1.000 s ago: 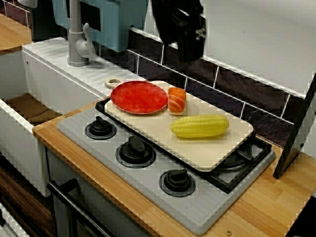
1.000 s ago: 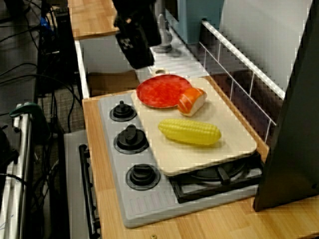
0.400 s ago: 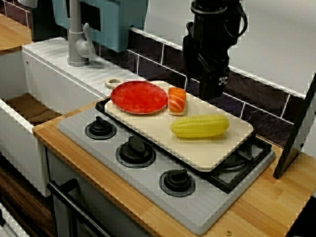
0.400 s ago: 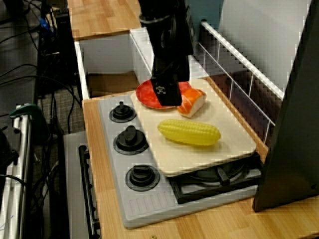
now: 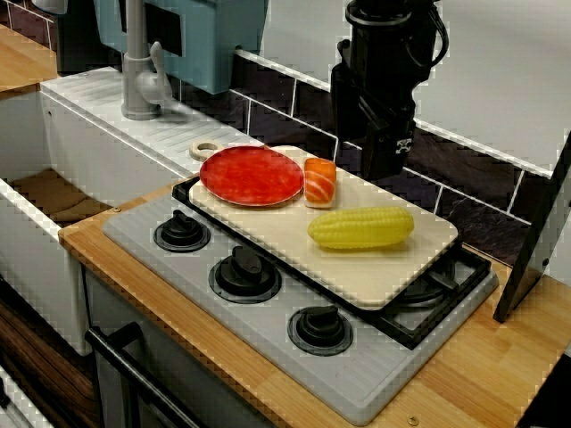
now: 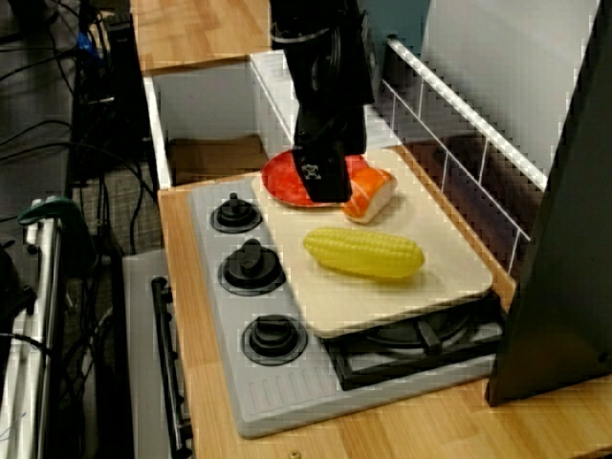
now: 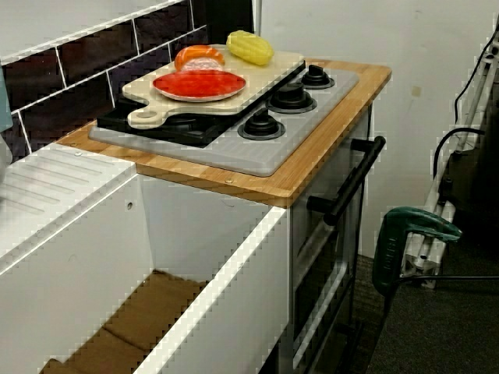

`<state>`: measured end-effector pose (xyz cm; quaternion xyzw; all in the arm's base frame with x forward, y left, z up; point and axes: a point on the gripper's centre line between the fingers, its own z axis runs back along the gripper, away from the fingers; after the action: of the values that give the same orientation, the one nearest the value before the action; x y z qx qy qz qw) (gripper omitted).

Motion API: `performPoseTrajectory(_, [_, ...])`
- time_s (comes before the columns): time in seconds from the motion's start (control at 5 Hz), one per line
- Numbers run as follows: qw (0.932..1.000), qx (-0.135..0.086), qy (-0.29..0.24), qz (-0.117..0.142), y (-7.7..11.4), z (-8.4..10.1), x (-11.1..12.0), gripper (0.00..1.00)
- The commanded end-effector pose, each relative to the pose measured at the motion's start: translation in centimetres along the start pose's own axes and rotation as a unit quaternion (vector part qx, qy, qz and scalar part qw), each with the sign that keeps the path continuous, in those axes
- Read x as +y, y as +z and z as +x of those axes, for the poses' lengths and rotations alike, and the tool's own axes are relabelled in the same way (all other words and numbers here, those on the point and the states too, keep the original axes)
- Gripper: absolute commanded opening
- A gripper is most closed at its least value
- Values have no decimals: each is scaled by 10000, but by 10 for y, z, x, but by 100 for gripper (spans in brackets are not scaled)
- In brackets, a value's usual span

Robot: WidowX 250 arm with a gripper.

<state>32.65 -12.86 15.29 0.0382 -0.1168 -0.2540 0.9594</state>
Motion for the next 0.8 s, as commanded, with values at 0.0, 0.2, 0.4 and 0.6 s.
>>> performPoseTrajectory(0.0, [9990, -441, -16, 90, -14, 13, -8, 100])
performPoseTrajectory(0.2, [9992, -384, -23, 49, -33, 23, -8, 100])
performPoseTrajectory(0.4, [9993, -359, 22, 61, -40, 27, -5, 100])
performPoseTrajectory(0.6, [9996, -288, 43, 58, -46, 28, -2, 100])
